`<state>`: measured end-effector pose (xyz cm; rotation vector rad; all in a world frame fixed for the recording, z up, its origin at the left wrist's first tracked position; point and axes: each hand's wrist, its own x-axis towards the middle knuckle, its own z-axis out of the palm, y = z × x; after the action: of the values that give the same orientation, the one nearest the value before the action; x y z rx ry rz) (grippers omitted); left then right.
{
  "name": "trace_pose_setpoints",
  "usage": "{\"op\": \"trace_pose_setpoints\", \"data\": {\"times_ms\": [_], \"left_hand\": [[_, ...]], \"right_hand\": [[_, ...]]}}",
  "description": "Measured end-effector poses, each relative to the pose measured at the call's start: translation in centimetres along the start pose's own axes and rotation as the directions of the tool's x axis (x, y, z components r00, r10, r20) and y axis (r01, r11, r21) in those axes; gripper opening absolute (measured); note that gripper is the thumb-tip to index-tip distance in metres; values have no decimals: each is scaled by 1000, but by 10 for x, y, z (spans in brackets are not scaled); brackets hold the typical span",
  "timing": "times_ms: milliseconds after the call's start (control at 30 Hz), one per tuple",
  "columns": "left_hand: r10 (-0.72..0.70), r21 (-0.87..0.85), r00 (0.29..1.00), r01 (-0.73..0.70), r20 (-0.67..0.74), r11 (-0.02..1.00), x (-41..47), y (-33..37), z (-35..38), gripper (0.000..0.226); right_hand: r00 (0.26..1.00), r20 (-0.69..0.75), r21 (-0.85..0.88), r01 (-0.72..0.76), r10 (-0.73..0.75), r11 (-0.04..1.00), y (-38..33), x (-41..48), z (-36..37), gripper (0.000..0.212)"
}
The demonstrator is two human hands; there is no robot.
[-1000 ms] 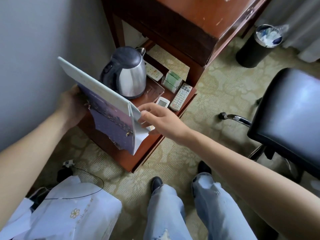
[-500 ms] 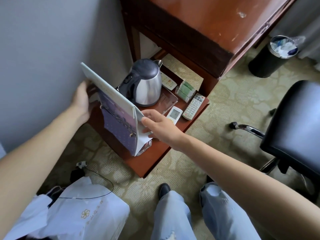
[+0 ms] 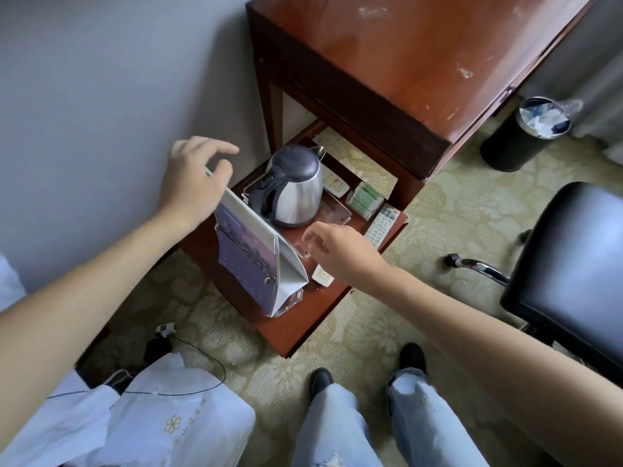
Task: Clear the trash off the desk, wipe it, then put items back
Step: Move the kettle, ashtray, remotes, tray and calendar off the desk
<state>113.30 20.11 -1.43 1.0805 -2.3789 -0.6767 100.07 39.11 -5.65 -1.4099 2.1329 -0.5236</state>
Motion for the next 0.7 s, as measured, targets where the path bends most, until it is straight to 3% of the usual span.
{"op": "trace_pose_setpoints", "data": {"times_ms": [167,367,533,700], "left_hand": [[251,68,943,-271,219,960,17,45,0,32],[412,137,814,-502,409,854,62,97,24,43],[470,189,718,-629,514,754,115,153,71,45],[446,230,702,-645,555,729,183,205,149,42]], "right_hand": [[978,-97,-192,163,-184,968,11,2,-54,23],[953,-158,-387,181,-258,904,59,19,-123,25],[950,-222,-420,112,-222,900,127,39,-183,28],[955,-228,-506,51,-190,861,216,75,-241,24]]}}
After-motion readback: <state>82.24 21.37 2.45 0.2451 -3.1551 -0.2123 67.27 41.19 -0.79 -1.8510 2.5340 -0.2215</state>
